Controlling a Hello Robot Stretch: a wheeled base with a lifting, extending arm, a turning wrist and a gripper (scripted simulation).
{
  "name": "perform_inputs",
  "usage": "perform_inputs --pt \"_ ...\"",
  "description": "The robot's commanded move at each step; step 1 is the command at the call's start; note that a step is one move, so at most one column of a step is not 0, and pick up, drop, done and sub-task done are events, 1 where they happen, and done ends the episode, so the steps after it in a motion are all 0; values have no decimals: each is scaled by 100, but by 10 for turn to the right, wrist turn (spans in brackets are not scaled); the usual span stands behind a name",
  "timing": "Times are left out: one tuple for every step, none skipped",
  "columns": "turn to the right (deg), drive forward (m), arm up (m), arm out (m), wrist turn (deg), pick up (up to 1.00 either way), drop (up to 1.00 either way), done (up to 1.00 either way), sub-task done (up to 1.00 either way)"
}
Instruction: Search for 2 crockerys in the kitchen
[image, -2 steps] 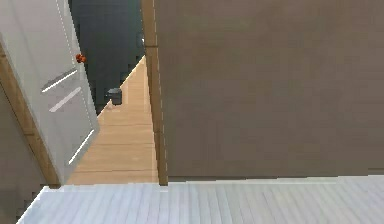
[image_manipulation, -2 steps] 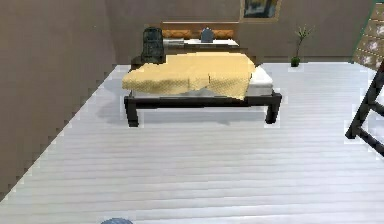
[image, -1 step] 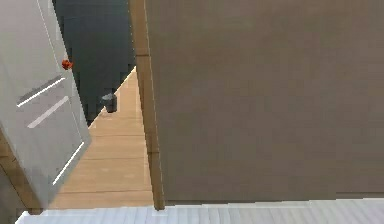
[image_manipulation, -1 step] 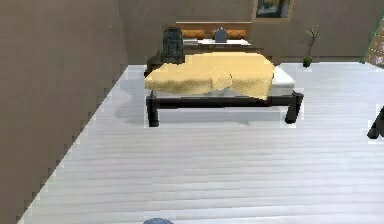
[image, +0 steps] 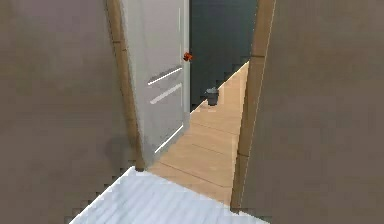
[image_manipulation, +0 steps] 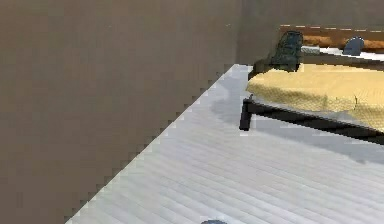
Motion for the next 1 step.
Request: perform_inputs --pt "0 85 0 0 0 0 0 0 0"
